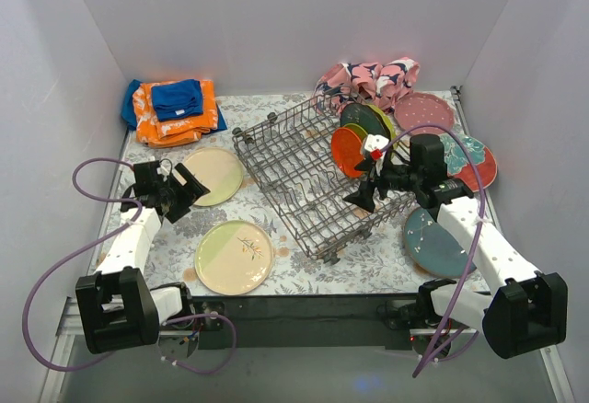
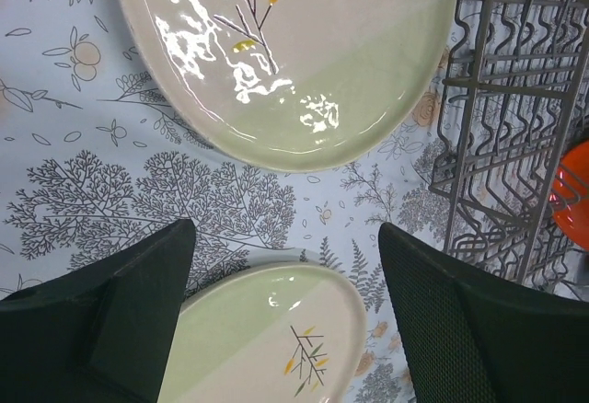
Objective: Load the plates into the dish rack
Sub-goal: Grab a plate with the left arm
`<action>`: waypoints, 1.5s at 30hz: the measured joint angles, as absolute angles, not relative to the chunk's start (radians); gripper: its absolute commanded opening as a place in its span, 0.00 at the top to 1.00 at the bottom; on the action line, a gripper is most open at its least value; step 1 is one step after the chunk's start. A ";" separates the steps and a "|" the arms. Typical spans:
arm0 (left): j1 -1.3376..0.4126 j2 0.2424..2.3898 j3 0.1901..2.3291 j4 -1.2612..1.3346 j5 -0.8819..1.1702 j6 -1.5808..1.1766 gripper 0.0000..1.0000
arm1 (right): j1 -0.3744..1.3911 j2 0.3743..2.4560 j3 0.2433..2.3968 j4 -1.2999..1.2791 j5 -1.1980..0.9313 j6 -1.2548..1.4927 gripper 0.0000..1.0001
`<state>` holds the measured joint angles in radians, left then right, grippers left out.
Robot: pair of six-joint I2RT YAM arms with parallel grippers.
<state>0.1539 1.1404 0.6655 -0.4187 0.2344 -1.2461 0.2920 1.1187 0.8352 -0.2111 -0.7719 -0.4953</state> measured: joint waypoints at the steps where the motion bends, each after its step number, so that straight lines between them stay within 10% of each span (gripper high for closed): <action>1: 0.155 1.150 0.671 -0.424 0.238 -1.251 0.24 | 0.291 1.118 0.833 -0.215 -0.790 -0.498 0.02; 45: 0.115 1.578 0.912 -0.586 -0.012 -1.532 0.48 | 0.277 1.151 0.824 -0.241 -0.863 -0.524 0.02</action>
